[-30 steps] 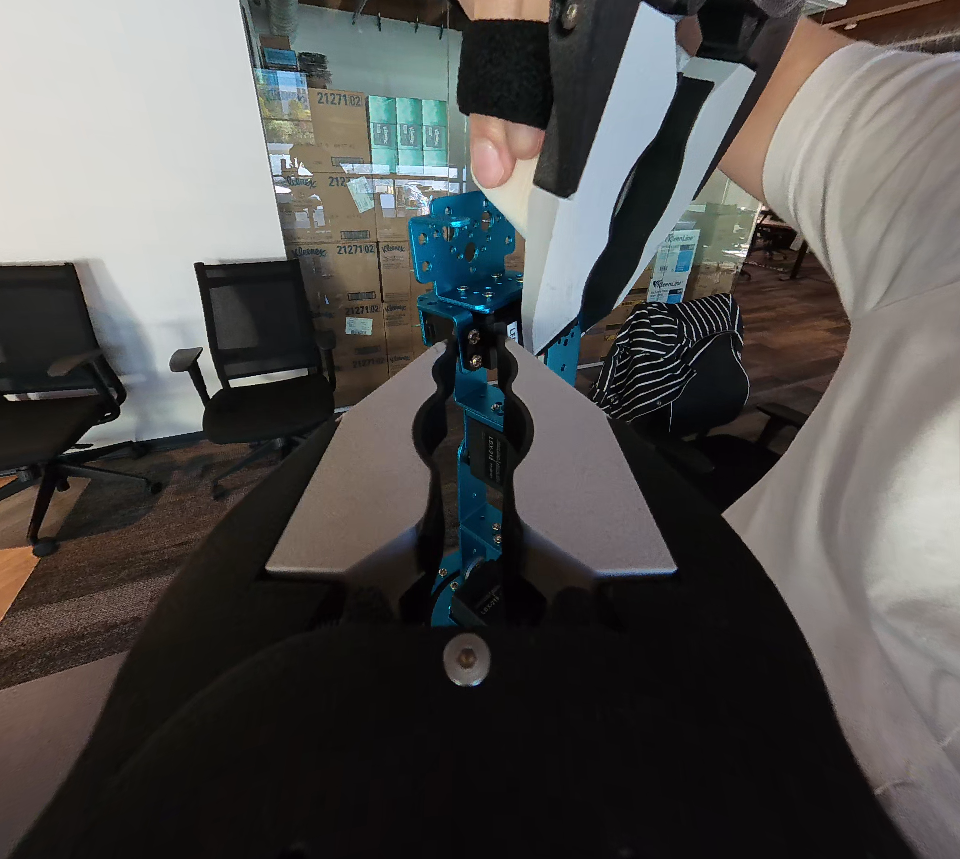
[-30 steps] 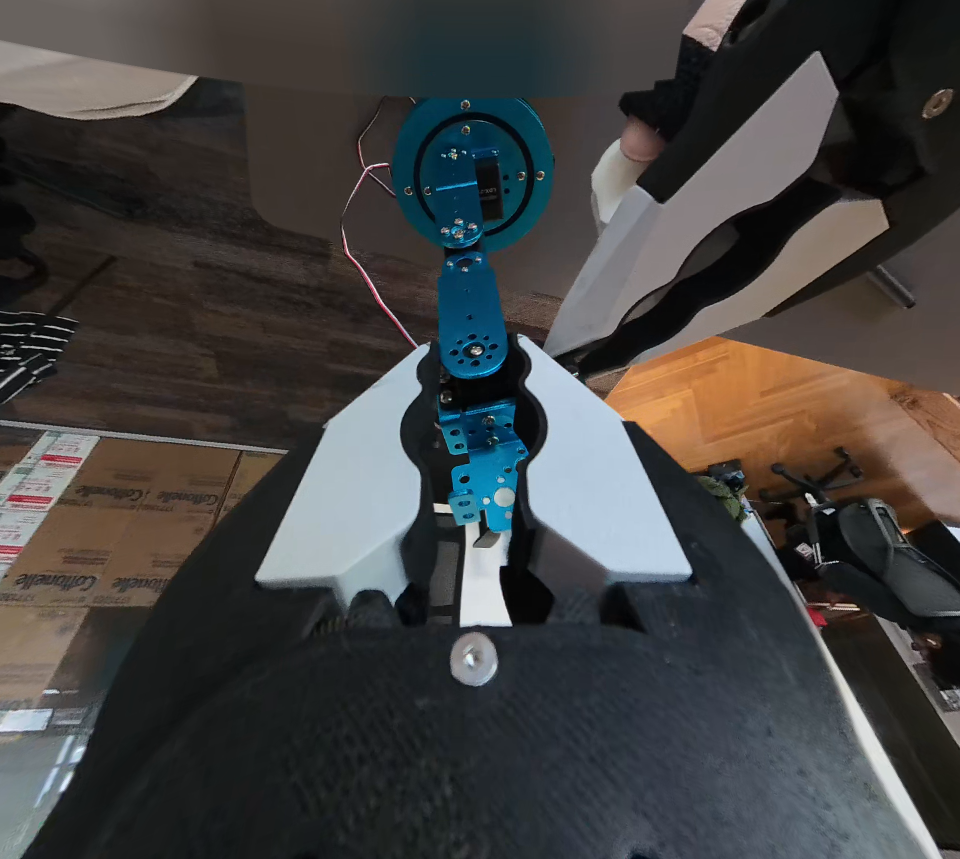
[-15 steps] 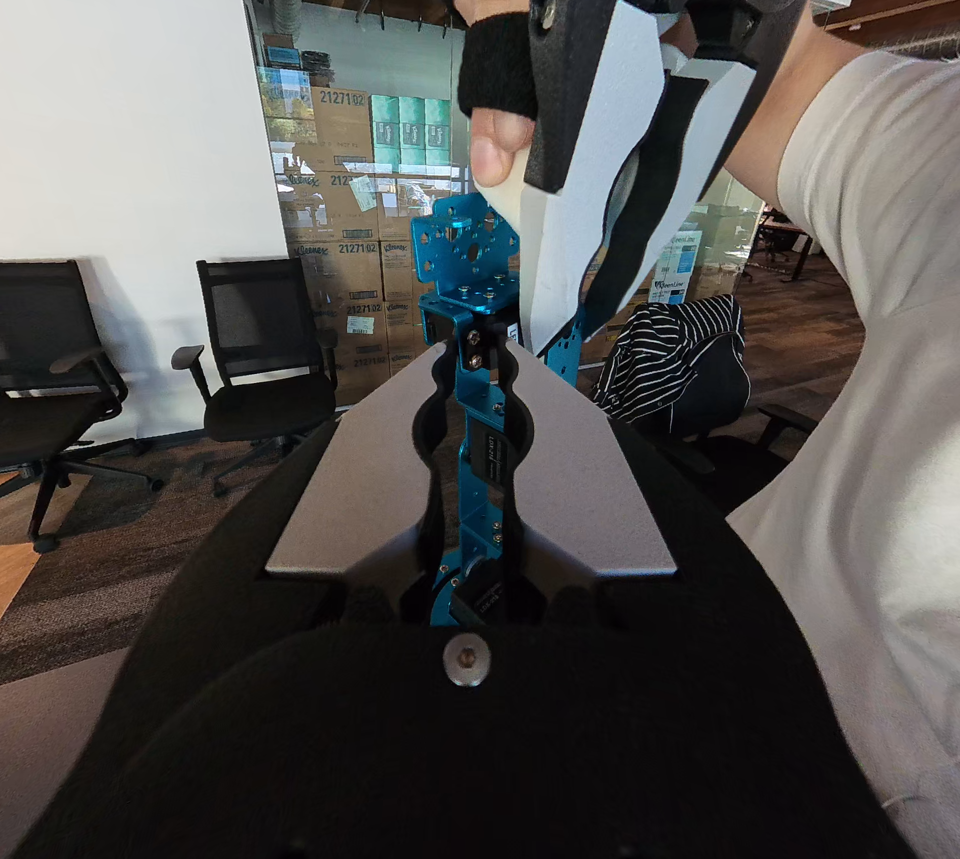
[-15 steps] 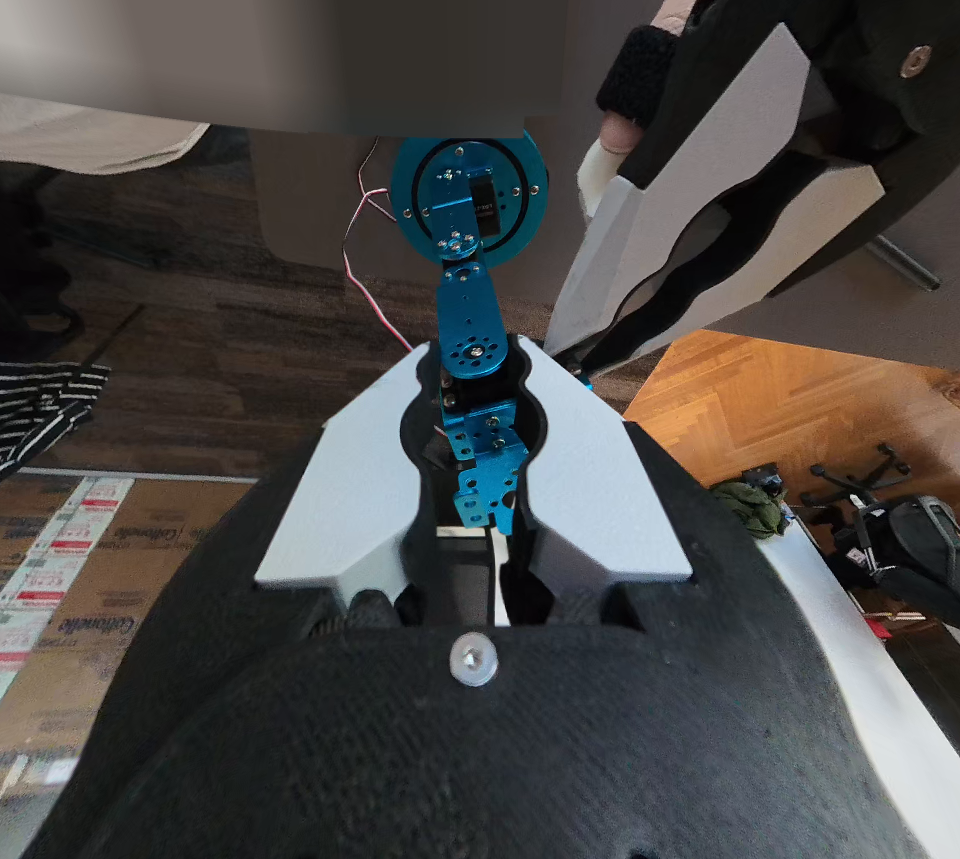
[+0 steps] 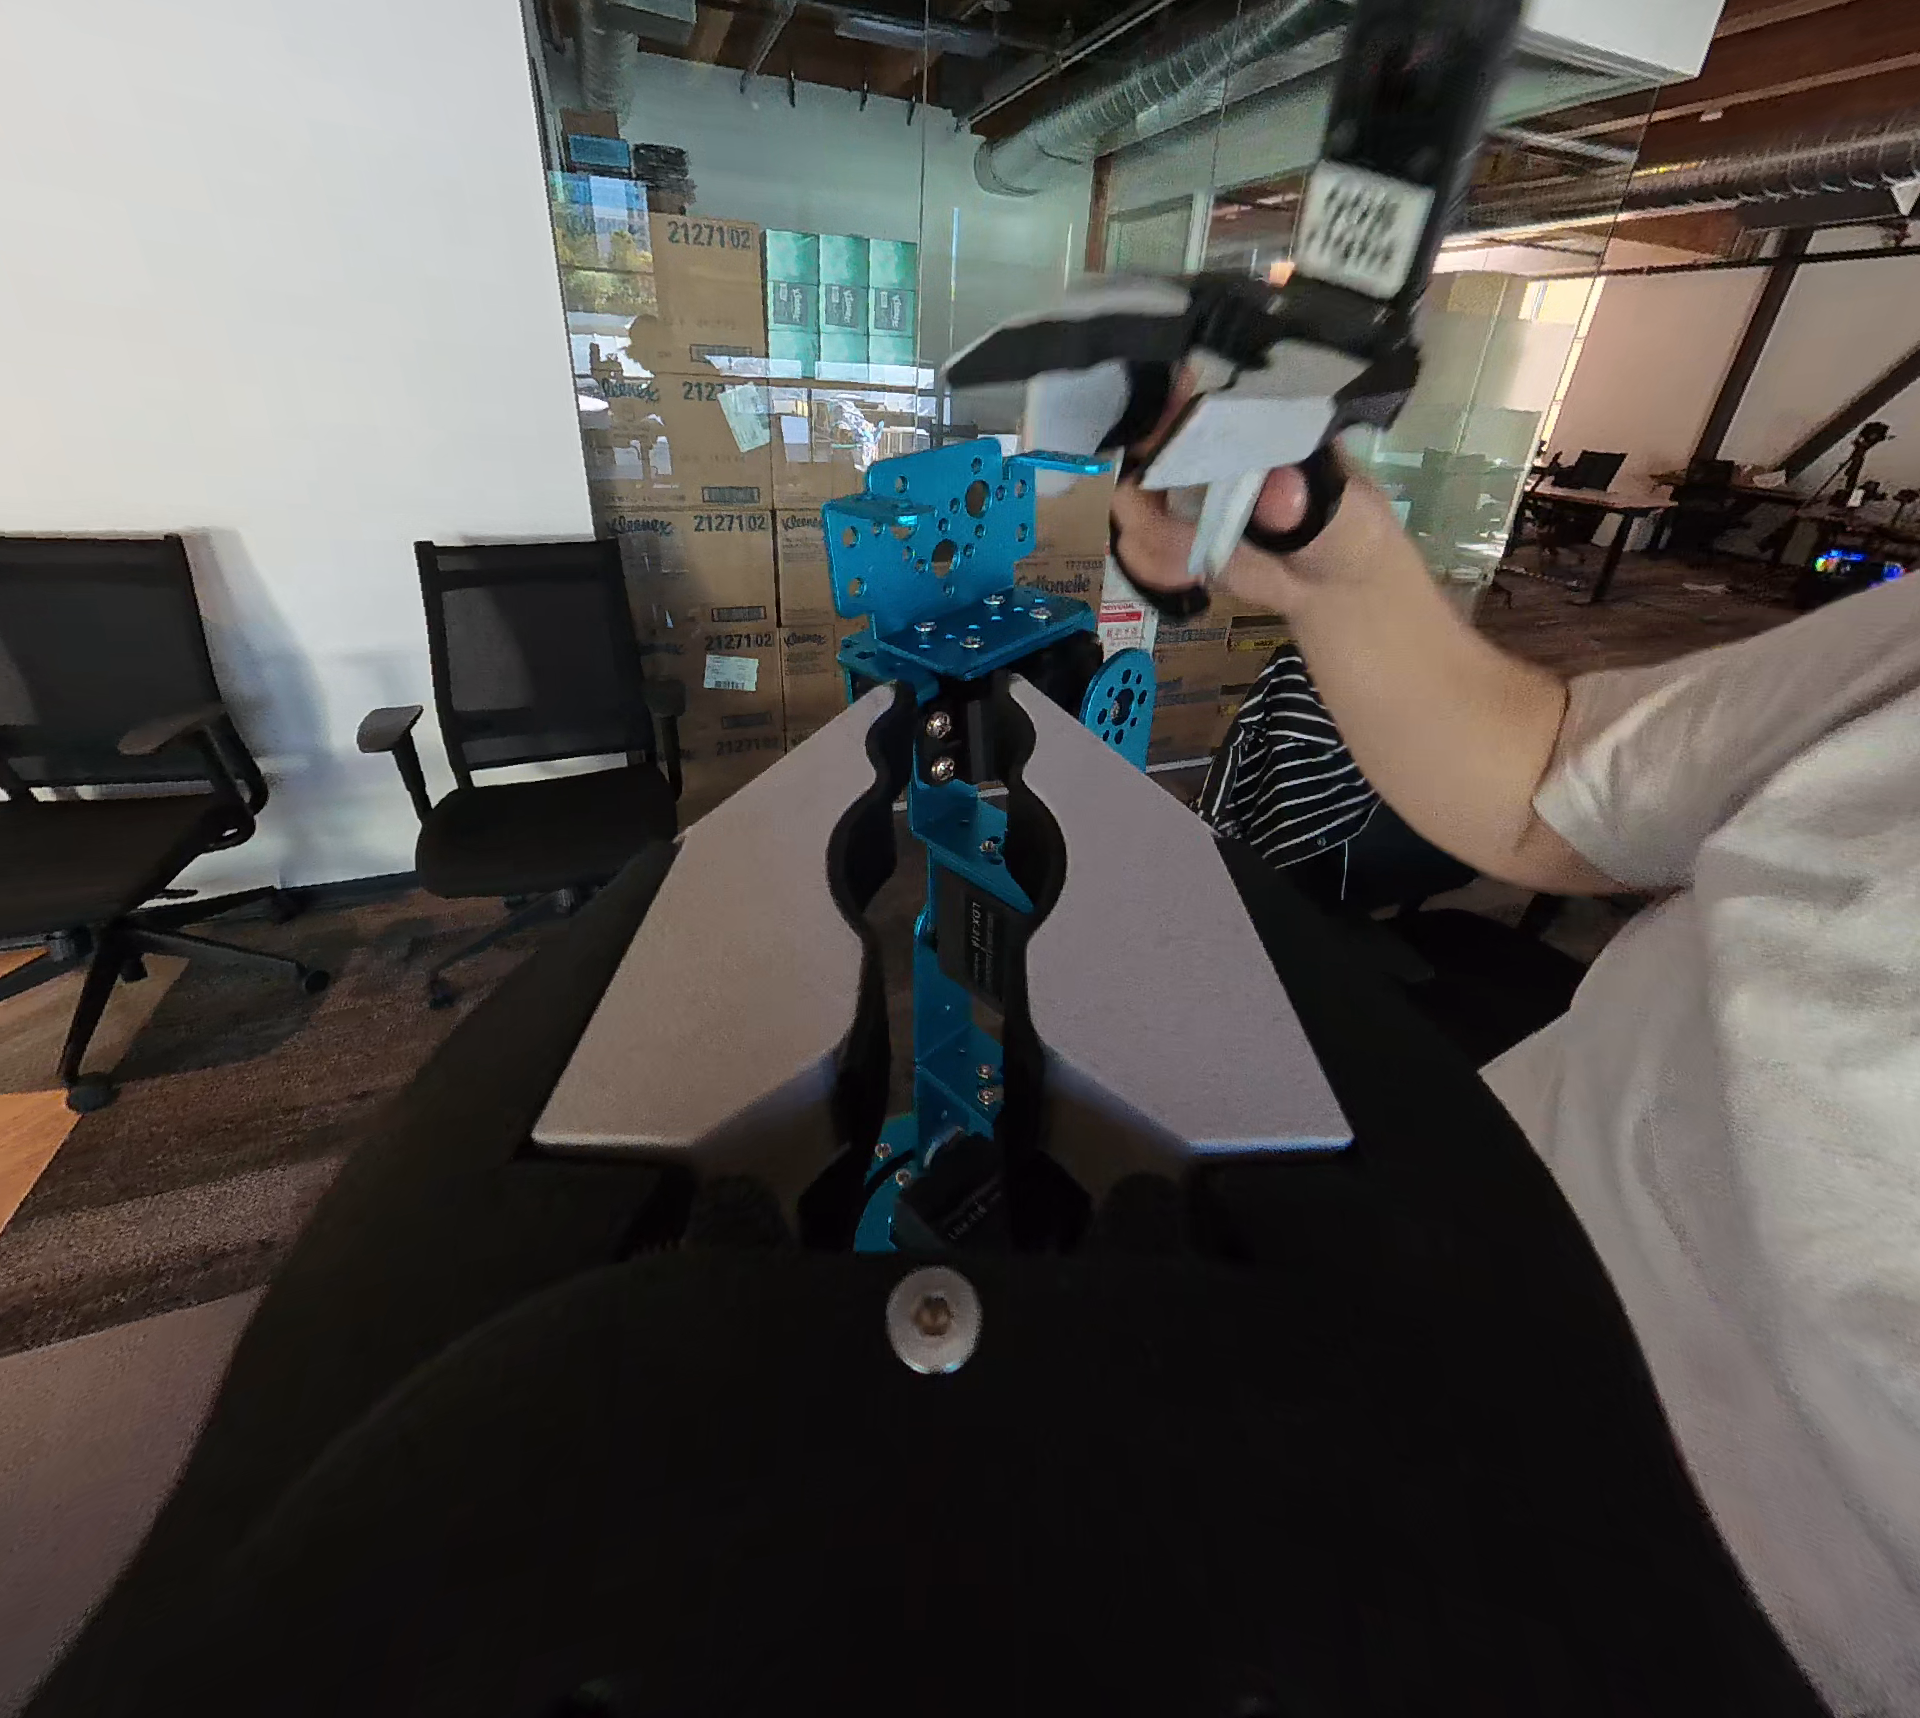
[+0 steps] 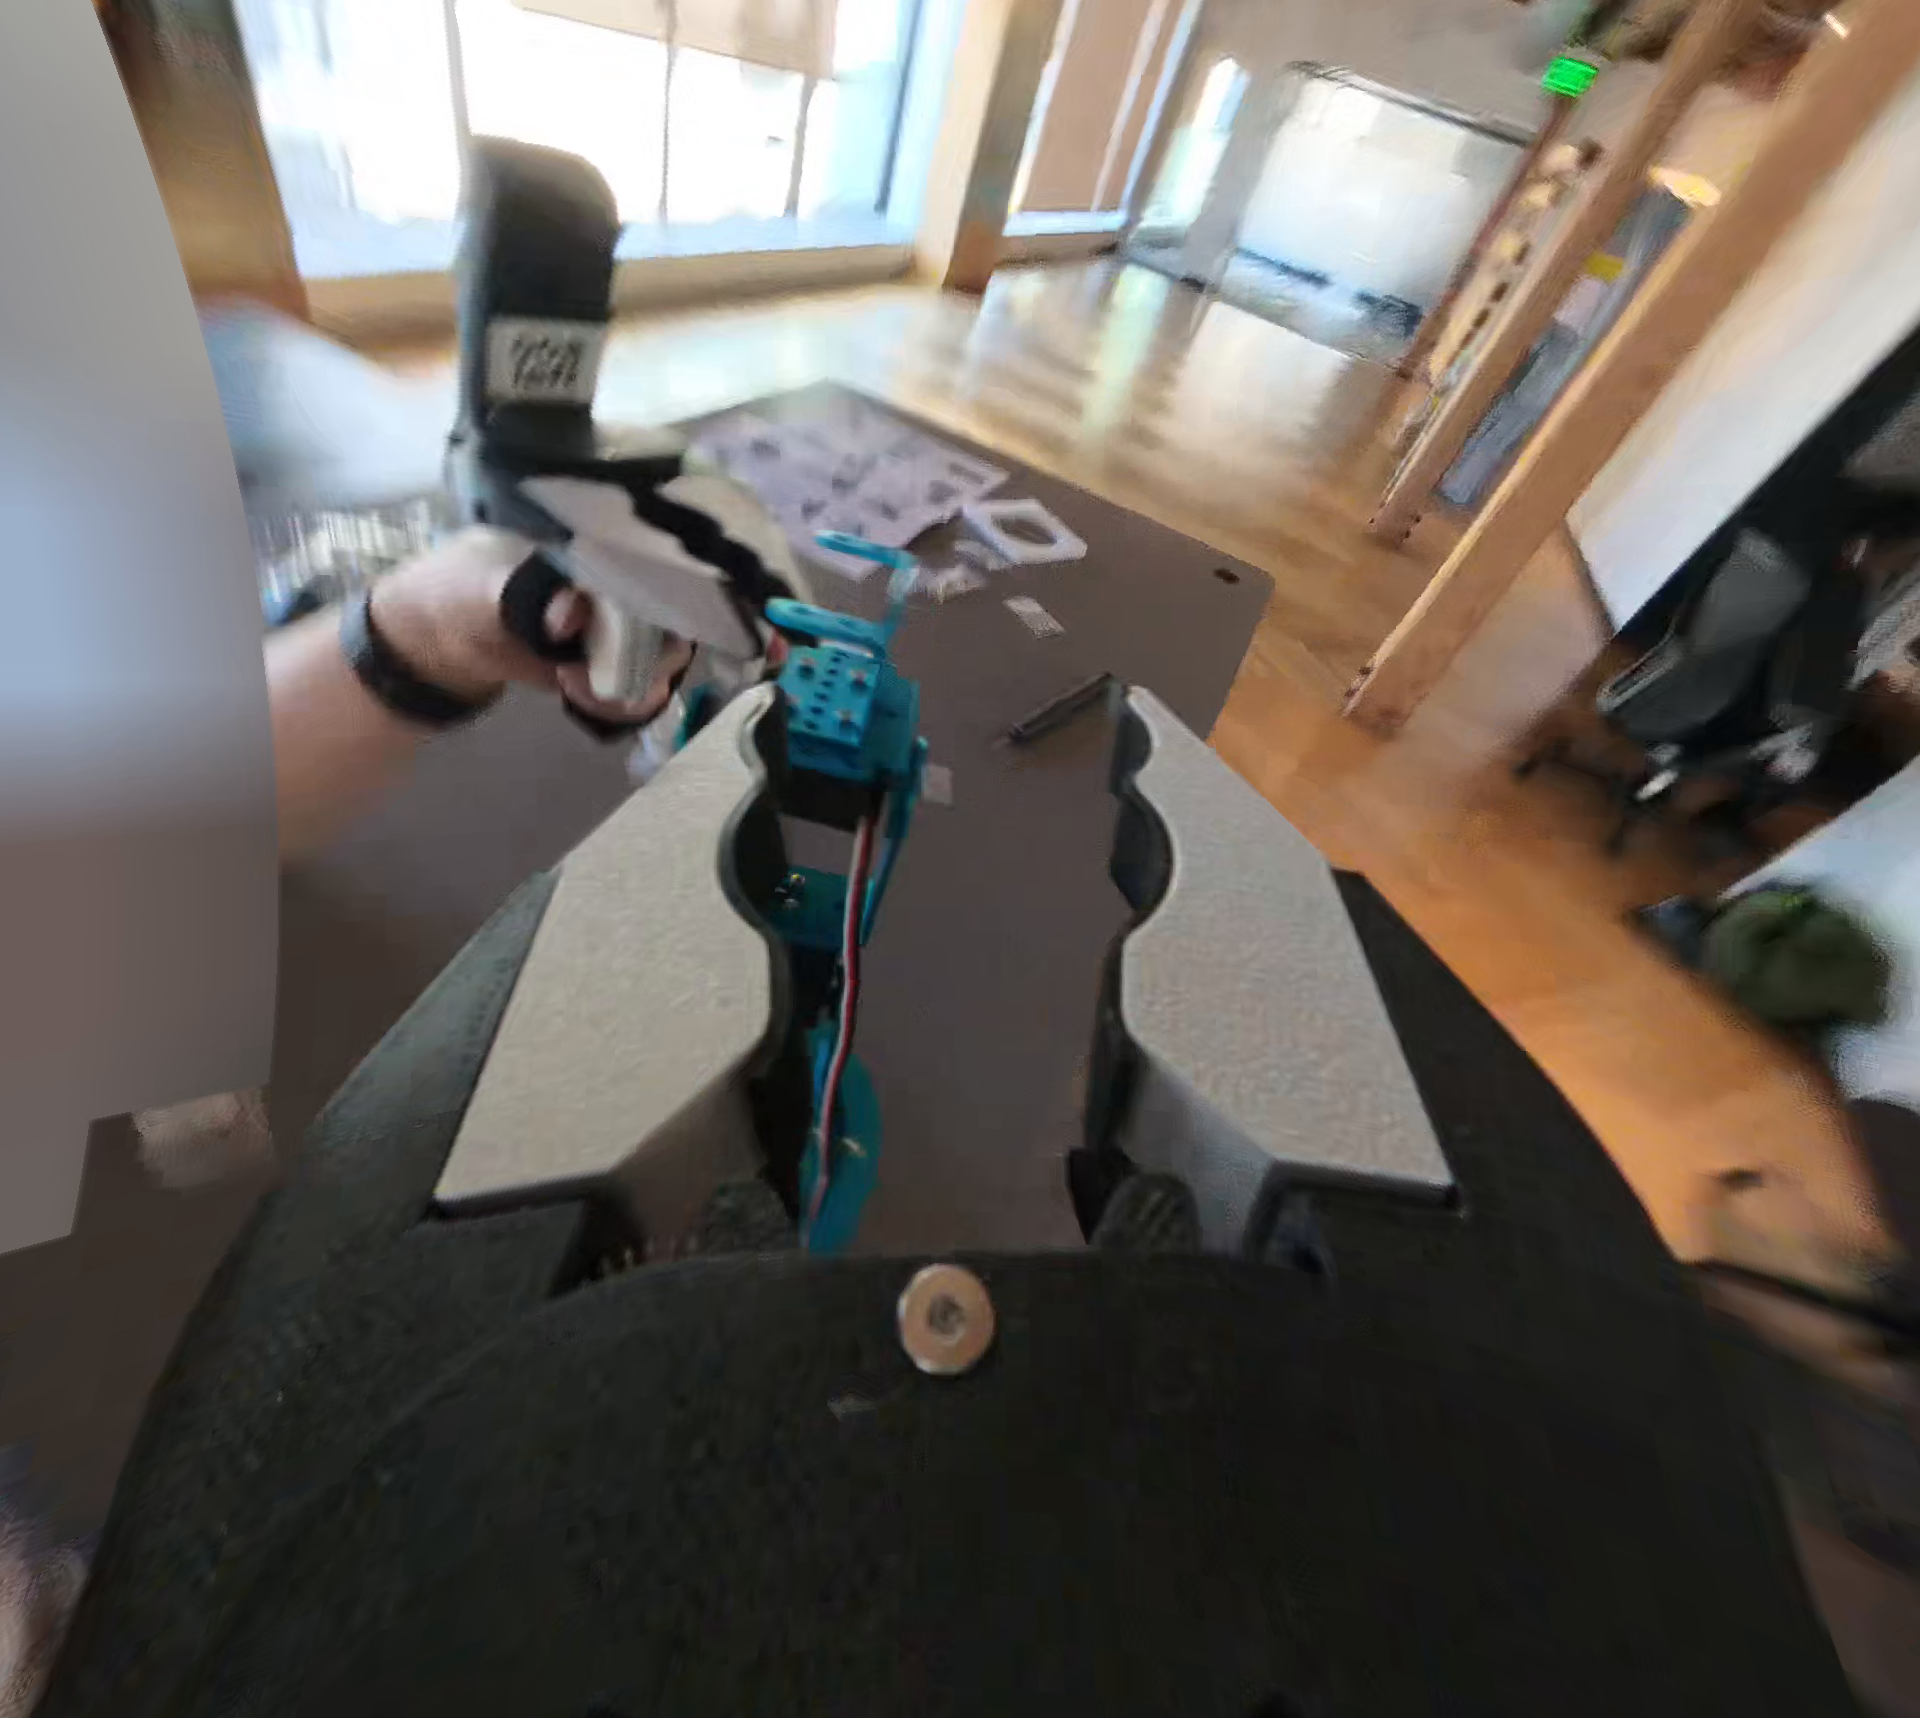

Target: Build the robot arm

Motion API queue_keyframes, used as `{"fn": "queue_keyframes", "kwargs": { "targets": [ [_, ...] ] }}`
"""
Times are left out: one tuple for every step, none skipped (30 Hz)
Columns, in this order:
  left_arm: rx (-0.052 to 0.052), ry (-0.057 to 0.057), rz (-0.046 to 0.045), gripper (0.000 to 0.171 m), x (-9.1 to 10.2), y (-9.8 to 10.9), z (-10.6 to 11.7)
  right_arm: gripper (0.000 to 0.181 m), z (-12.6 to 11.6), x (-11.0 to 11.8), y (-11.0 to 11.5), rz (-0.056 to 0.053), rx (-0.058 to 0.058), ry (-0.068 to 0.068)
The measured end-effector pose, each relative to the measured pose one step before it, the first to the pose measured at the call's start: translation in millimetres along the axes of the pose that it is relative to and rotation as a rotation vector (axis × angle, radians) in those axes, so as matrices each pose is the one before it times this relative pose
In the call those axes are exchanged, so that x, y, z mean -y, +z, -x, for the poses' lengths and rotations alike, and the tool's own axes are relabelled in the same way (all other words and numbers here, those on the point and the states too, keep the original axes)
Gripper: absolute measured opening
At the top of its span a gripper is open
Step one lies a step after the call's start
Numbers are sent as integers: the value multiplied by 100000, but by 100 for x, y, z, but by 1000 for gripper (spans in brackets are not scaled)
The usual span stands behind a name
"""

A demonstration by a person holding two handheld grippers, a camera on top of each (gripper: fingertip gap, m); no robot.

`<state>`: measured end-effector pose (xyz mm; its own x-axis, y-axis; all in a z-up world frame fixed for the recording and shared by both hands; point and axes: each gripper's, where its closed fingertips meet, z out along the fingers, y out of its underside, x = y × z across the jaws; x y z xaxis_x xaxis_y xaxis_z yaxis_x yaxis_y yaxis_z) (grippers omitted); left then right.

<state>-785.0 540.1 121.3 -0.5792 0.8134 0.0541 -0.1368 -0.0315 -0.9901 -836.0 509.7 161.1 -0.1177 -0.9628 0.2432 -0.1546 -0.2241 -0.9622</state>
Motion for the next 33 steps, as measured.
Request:
{"fn": "queue_keyframes", "kwargs": {
  "targets": [
    [776,-417,804,13,-159,5,107,65,-800,-986,-96,-6325,-2031,12439],
    [989,-112,401,14,-103,12,111,70,-455,-773,105,-4243,334,10894],
    [371,255,433,14,-144,61,25,72,156,-860,353,-112,3088,8258],
    [-155,99,328,15,-144,115,-45,74,486,-810,499,2455,3093,5268],
    [-139,-309,-229,15,-45,84,-19,78,767,-453,497,2128,2887,2294],
    [-181,-614,-450,15,37,32,6,79,750,-113,416,662,1129,145],
    [-340,-466,-57,15,1,26,2,78,448,65,353,-287,-1539,-1931],
    [-342,-140,-77,15,7,-12,5,73,95,94,278,-171,-3785,-3134],
    [-256,-96,-5,15,7,-28,3,65,72,128,243,27,-3469,-3973],
    [-69,-116,150,15,2,-18,1,57,-43,62,231,813,-3623,-3908],
    [135,313,218,15,-6,3,-9,50,-259,-108,264,2067,-4405,-3664],
    [372,773,136,15,-7,2,-1,50,-5,-105,294,2170,-2575,-2865],
    [282,776,22,15,10,3,-21,46,188,-127,289,2442,-1103,-1477],
    [166,548,-16,15,18,2,-25,46,126,-252,291,3156,-873,-763],
    [100,430,37,15,-1,11,-40,48,34,-4,274,1081,-565,487],
    [78,355,40,15,10,3,-43,46,-53,-52,258,1138,-23,2122],
    [296,303,120,16,-11,3,-8,44,104,-43,237,756,1659,3076],
    [305,428,69,16,8,-13,-8,46,34,-119,232,885,1451,3387],
    [299,661,133,16,-3,-6,-26,46,74,-87,178,685,1753,3359],
    [602,896,76,17,18,-21,22,46,4,-3,46,-17,1021,1842],
    [538,828,236,17,6,-24,3,46,-4,33,11,-887,239,-238],
    [892,869,598,17,-15,-43,13,46,-31,42,-12,-1736,-265,-84],
    [1878,1135,706,16,78,-106,77,46,-10,55,-27,-2236,-552,597],
    [2996,1288,540,17,235,-202,52,46,4,63,-73,-2563,-554,516],
    [2309,2213,340,19,379,-275,-229,46,10,61,-70,-2698,-108,225],
    [1425,3202,269,20,426,-324,-502,46,-38,65,-68,-2915,20,698],
    [1267,3755,932,19,293,-289,-579,46,-31,56,-26,-2510,71,1295],
    [1401,3591,2342,19,-19,-165,-520,46,-10,34,-11,-1551,-48,505],
    [1033,2993,3671,20,-349,20,-511,46,8,13,4,-871,-272,-303],
    [1010,2245,4325,25,-604,204,-425,46,-6,16,31,-518,-280,-465],
    [1735,1756,4257,30,-701,364,-226,46,-33,-1,29,-134,-243,-30],
    [1688,1090,3618,35,-672,463,-159,46,-65,-21,20,336,-279,315],
    [1165,-15,1940,39,-423,457,-142,46,1,-17,4,515,274,-13]
  ]
}}
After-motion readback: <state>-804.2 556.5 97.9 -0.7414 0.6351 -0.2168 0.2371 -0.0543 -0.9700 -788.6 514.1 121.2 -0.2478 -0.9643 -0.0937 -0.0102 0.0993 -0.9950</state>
